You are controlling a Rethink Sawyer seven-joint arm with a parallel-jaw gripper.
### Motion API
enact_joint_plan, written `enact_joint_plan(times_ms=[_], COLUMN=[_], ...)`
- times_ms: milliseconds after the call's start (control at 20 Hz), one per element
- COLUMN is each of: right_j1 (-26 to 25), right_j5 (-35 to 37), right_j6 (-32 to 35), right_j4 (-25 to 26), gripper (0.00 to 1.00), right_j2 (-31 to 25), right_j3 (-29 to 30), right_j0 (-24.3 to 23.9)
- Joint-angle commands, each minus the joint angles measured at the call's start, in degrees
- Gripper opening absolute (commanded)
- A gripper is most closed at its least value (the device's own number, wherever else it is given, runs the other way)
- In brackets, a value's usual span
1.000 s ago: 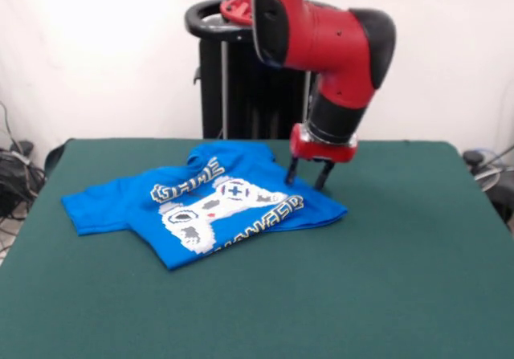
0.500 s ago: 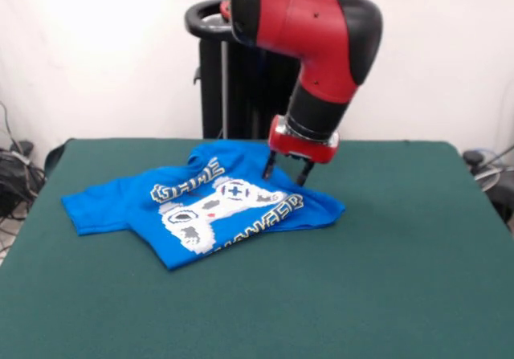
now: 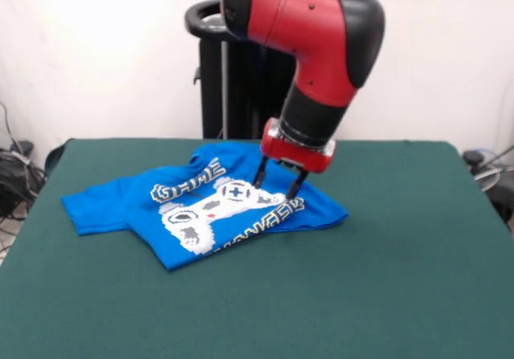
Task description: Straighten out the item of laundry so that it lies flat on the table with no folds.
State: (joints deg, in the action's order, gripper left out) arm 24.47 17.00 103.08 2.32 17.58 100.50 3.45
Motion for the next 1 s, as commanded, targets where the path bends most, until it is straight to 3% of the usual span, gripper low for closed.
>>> enact_joint_plan(times_ms=[50,200,400,800,1000], right_j1=[-9.4,-7.7,-5.8,-11.1,-10.1], right_j5=[-4.7,-0.6,2.9,0.5,-3.9], right_j6=[13.7,10.5,9.2,11.4,10.8], right_j4=[-4.2,-4.3,-4.1,-4.0,-3.9], gripper=[1.00,1.00,1.00,1.00,1.00], right_j2=[1.2,-2.5,-2.7,1.2,-2.9], right_j3=[-9.2,-8.5,-8.7,-12.2,-10.6], right_j0=[-0.5,-3.5,-3.8,-1.4,-4.1])
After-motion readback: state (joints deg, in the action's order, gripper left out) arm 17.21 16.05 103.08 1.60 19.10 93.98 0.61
